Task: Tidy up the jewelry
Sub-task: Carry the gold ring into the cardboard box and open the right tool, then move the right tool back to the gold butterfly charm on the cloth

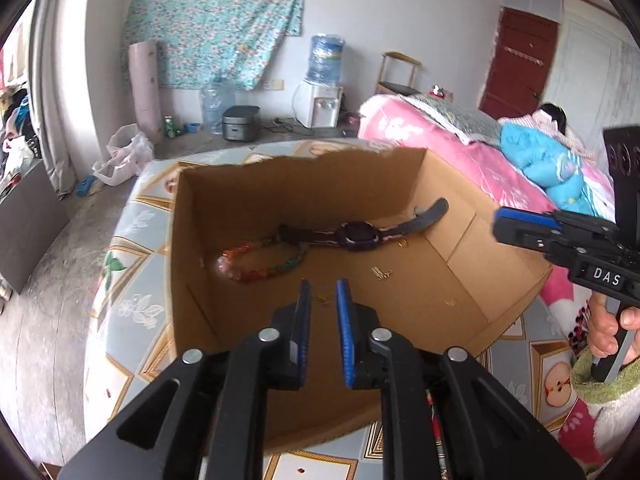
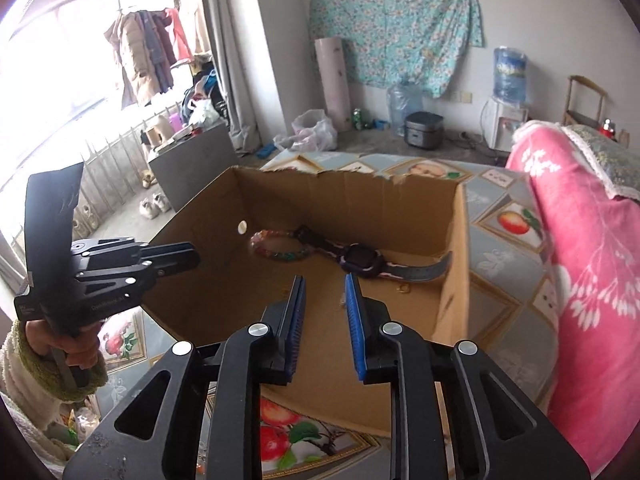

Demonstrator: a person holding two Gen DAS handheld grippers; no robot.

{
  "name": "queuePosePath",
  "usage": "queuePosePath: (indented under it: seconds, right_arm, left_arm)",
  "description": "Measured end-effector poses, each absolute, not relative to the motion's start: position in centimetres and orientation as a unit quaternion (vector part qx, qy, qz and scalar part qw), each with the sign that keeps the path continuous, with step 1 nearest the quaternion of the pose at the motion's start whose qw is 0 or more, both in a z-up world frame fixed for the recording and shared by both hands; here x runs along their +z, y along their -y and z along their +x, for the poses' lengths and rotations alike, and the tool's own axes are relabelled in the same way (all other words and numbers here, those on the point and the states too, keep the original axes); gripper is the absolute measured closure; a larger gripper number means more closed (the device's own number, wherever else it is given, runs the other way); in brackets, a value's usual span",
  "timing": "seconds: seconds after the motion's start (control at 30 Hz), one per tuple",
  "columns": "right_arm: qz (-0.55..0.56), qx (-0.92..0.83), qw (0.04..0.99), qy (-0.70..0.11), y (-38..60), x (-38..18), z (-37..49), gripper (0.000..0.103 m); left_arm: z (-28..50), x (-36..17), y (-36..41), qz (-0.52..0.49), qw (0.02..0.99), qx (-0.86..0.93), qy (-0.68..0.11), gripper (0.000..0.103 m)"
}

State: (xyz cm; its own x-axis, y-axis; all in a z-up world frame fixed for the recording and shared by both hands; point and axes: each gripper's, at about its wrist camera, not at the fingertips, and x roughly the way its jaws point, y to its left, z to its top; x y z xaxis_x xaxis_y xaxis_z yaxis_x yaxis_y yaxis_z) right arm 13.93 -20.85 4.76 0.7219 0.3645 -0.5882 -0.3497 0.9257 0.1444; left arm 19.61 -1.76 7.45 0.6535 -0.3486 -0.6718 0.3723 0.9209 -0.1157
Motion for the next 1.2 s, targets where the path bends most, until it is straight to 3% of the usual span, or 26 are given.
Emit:
queuePosePath:
  seconds: [0.27, 0.33, 0.53, 0.63, 0.77, 0.8, 0.93, 1.0, 1.2]
  right_arm:
    - [0.032, 0.163, 0.941, -0.293, 23.5, 5.8, 10.7, 0.065]
    - [0.03, 0.162, 0.944, -0.286, 23.8, 6.0, 9.6, 0.061]
    - [-0.001, 0.18, 0.942, -0.284, 23.3, 6.0, 5.8, 0.061]
    - [-0.006, 0.194, 0.934, -0.3, 22.6, 5.1, 4.2, 0.061]
    - [0.022, 0.232, 0.904, -0.357, 20.6, 2.0, 4.0, 0.061]
    - [0.027, 0.24, 0.893, -0.379, 19.8, 0.7, 4.1, 0.063]
    - [0.008, 0.258, 0.853, -0.453, 16.2, -4.2, 4.6, 0.088]
    - [0.001, 0.258, 0.84, -0.477, 15.2, -6.0, 4.8, 0.096]
    - [-0.005, 0.274, 0.815, -0.51, 13.2, -8.0, 5.2, 0.102]
  left_arm:
    - [15.9, 9.8, -0.2, 0.001, 0.924, -0.183, -0.336, 0.067]
    - [14.4, 10.3, -0.5, 0.003, 0.926, -0.177, -0.333, 0.053]
    - [10.7, 10.2, -1.5, 0.007, 0.923, -0.17, -0.345, 0.028]
    - [9.4, 8.8, -1.7, 0.012, 0.915, -0.166, -0.369, 0.021]
    - [8.3, 5.5, -1.5, 0.036, 0.9, -0.142, -0.41, 0.019]
    - [8.2, 4.7, -1.5, 0.041, 0.896, -0.137, -0.42, 0.019]
    - [7.5, 1.5, -1.2, 0.042, 0.878, -0.136, -0.456, 0.019]
    - [7.1, 0.4, -1.0, 0.04, 0.873, -0.139, -0.466, 0.019]
    - [6.5, -1.3, -0.3, 0.061, 0.874, -0.138, -0.461, 0.019]
